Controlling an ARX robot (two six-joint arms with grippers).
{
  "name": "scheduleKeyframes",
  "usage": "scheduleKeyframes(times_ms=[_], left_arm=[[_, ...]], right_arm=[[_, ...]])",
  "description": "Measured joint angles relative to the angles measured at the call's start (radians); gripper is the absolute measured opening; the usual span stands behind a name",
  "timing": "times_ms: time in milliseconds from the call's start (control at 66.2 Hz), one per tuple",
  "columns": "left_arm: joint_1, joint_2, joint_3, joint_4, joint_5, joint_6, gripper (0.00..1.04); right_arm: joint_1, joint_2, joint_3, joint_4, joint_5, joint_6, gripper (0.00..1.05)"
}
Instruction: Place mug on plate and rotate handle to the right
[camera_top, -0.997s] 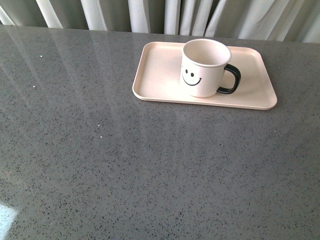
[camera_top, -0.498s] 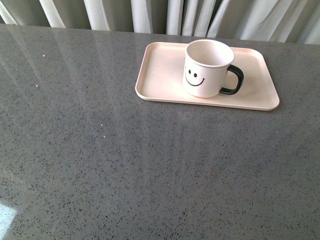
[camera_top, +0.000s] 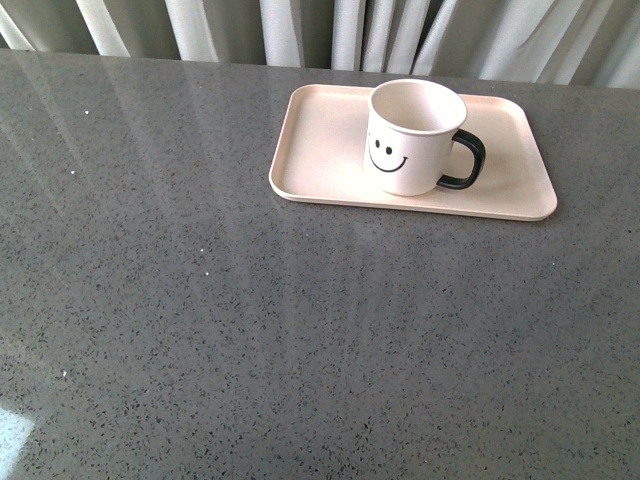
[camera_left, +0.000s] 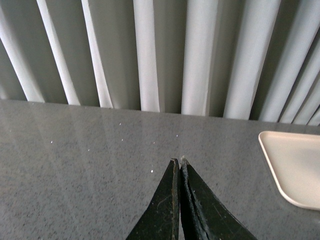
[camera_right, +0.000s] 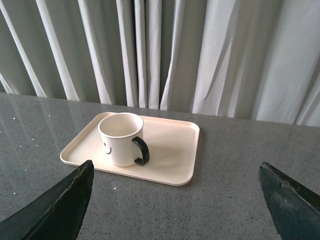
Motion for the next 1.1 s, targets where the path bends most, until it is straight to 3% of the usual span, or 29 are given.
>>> scheduleKeyframes(times_ms=[574, 1103], left_arm=[[0.0, -0.406, -0.039, -0.359, 0.0, 0.0, 0.01], [0.0, -0.64, -0.04, -0.586, 0.0, 0.0, 0.01]], right_arm=[[0.0, 0.0, 0.0, 0.0, 0.0, 0.0, 0.96], [0.0, 0.0, 0.0, 0.0, 0.0, 0.0, 0.96]])
